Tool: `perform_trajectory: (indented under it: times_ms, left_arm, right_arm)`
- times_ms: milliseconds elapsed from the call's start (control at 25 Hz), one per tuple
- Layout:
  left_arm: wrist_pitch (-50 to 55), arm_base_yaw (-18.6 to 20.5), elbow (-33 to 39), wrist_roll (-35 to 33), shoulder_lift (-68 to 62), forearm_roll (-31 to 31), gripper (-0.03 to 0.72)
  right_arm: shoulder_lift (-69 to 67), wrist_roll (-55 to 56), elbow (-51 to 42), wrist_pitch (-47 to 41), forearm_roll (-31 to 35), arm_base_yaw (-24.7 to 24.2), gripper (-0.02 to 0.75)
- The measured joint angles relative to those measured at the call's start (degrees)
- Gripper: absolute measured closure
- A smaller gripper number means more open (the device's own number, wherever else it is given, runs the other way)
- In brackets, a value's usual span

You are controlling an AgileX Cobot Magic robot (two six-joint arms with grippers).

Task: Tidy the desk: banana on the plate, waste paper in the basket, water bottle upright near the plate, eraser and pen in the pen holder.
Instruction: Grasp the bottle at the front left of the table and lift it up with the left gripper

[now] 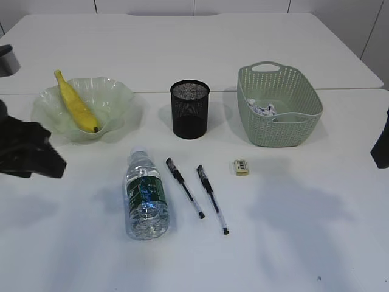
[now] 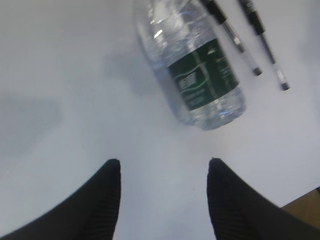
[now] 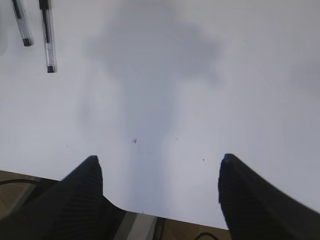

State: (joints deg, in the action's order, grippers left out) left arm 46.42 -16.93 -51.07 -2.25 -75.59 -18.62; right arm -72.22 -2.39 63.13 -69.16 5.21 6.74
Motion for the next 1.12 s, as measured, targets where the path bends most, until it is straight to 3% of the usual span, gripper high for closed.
perform_trajectory:
  times_ms: [240, 440, 800, 1120]
  left_arm:
    - [-10.29, -8.79, -1.79, 2.96, -0.39, -2.08, 0.296]
    - [-13.98, -12.99, -3.91, 6.06, -4.98, -2.42, 0.295]
    - [-18.32, -13.49, -9.38, 14.06, -17.0, -2.92, 0.29]
    - [-20.67, -13.49, -11.76, 29.48, -24.81, 0.95, 0.307]
  right_arm:
    - [0.48, 0.0, -0.7, 1.44, 0.0, 0.0, 0.202]
    - [0.48, 0.0, -0.7, 2.46, 0.0, 0.0, 0.202]
    - [0.48, 0.0, -0.7, 3.36, 0.0, 0.0, 0.202]
    - [0.48, 0.0, -0.7, 3.62, 0.0, 0.0, 0.202]
